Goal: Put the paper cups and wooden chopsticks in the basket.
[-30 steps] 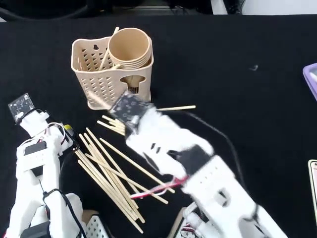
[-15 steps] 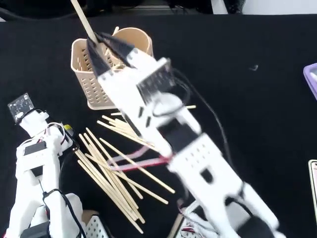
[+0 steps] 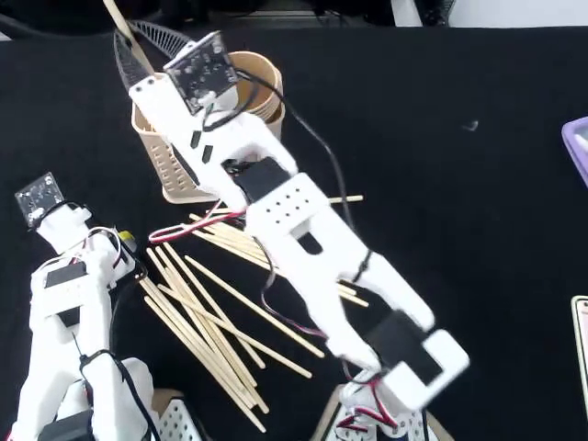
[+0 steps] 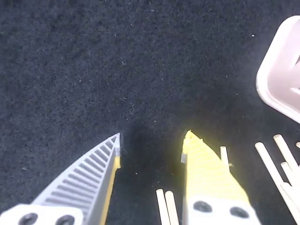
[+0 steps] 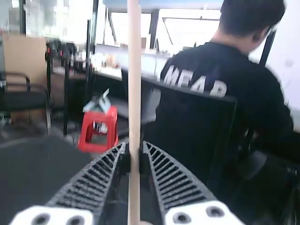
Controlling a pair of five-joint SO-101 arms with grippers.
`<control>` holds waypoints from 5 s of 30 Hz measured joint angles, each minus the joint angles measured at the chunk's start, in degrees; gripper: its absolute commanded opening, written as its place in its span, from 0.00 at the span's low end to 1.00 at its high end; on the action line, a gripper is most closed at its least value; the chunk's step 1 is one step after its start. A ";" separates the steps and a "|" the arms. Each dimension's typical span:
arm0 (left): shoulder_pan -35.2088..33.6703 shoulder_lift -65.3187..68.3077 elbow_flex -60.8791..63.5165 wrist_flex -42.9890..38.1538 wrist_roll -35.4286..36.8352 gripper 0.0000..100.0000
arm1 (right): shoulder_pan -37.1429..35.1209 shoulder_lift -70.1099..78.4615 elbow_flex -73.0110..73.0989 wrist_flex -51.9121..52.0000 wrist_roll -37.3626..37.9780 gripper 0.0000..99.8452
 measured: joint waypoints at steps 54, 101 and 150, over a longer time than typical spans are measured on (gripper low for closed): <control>-1.32 0.00 0.00 0.00 0.00 0.22 | -10.02 -53.45 59.25 52.22 0.00 0.18; -19.52 22.42 -18.20 4.84 4.57 0.22 | -22.42 -15.47 51.08 43.87 -5.54 0.10; -19.43 22.42 -18.20 4.84 4.57 0.22 | -28.22 -12.31 49.23 43.16 -7.03 0.01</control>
